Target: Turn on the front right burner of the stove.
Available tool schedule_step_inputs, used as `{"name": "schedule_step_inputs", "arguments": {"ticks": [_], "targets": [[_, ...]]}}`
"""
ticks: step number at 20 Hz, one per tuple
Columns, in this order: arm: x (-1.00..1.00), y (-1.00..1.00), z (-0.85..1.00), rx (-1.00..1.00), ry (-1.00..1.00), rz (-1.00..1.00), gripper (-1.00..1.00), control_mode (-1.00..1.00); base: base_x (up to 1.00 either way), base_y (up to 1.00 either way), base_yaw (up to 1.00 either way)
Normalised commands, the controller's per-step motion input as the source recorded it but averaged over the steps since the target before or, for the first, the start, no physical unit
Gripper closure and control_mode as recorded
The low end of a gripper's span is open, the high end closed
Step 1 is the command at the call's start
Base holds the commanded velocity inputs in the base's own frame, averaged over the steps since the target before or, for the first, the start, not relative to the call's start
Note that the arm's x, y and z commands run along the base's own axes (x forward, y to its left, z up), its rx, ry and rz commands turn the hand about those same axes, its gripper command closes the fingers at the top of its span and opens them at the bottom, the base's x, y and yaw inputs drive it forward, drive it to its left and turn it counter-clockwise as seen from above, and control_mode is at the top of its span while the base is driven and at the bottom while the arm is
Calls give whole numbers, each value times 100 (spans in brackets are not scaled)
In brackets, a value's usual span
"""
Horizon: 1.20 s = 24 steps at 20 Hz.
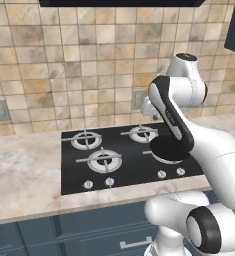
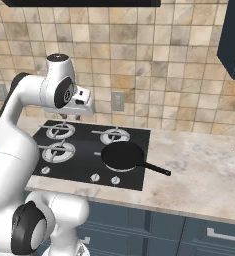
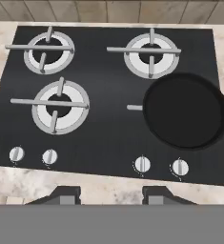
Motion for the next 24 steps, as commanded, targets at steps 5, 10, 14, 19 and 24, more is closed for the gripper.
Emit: {"name": "schedule_step_inputs", "arguments": {"ticks": [5, 10, 14, 19, 24], "targets": [[-7, -30, -18, 1, 0, 0, -100, -100, 0, 0, 0], [-3, -77, -76, 0, 0, -4, -100, -100, 0, 0, 0], [0, -59, -88, 0, 0, -3, -100, -100, 0, 0, 0], [3, -51, -56, 0, 15, 0, -100, -100, 0, 0, 0], [8, -26, -41, 0, 12, 0, -100, -100, 0, 0, 0]]}}
